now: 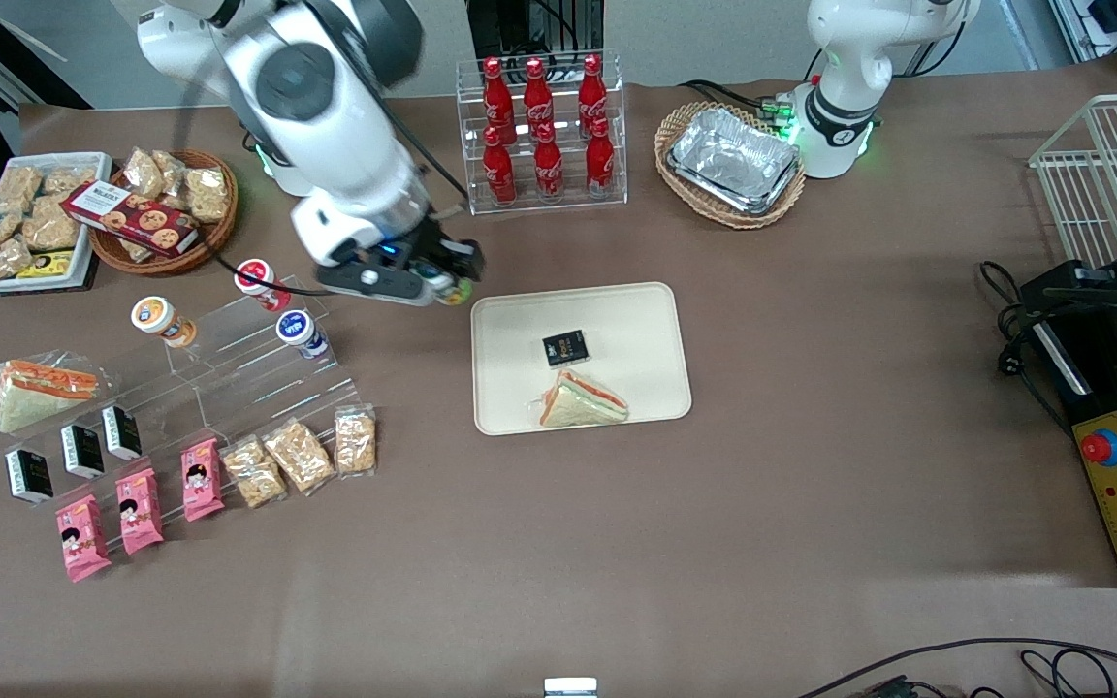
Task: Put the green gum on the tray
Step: 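Carry the gum bottle over to the white tray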
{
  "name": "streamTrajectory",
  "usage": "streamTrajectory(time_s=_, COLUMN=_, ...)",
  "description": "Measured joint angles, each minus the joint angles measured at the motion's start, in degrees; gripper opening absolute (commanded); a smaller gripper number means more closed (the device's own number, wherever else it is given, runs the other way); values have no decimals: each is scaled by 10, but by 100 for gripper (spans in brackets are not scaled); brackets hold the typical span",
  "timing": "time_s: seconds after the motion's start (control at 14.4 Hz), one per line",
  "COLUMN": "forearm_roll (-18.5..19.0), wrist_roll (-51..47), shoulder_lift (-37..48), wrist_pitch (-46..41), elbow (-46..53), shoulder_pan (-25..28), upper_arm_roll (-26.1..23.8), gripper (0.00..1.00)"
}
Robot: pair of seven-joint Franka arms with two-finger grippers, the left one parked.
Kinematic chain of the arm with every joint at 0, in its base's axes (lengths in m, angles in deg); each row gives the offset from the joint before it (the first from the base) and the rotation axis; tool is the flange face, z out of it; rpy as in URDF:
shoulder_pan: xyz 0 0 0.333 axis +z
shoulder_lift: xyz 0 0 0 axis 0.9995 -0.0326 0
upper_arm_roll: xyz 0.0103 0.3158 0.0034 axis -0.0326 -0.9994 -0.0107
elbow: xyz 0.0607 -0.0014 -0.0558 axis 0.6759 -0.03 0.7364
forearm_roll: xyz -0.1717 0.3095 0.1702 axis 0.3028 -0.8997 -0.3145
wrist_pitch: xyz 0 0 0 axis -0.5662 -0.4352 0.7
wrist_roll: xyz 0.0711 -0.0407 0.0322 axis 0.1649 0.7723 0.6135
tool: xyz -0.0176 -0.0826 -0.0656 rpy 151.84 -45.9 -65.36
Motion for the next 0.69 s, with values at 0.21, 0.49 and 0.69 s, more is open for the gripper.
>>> streamTrajectory(time_s=0.21, forearm_roll=16, wrist_roll=-47, shoulder_lift=-19, wrist_pitch=131, elbow=-97, shoulder_pan=30, upper_arm_roll=-1, gripper=40)
streamTrajectory(time_s=0.49, forearm_roll=139, wrist_roll=-172, shoulder_lift=-83, wrist_pitch=208, elbow=-142, shoulder_pan=67, upper_arm_roll=-1, gripper=40)
streamTrajectory(time_s=0.69, forearm_roll=220, wrist_roll=-241, shoulder_lift=-148, wrist_pitch=247, elbow=-143, shoulder_pan=79, upper_arm_roll=-1, gripper=40)
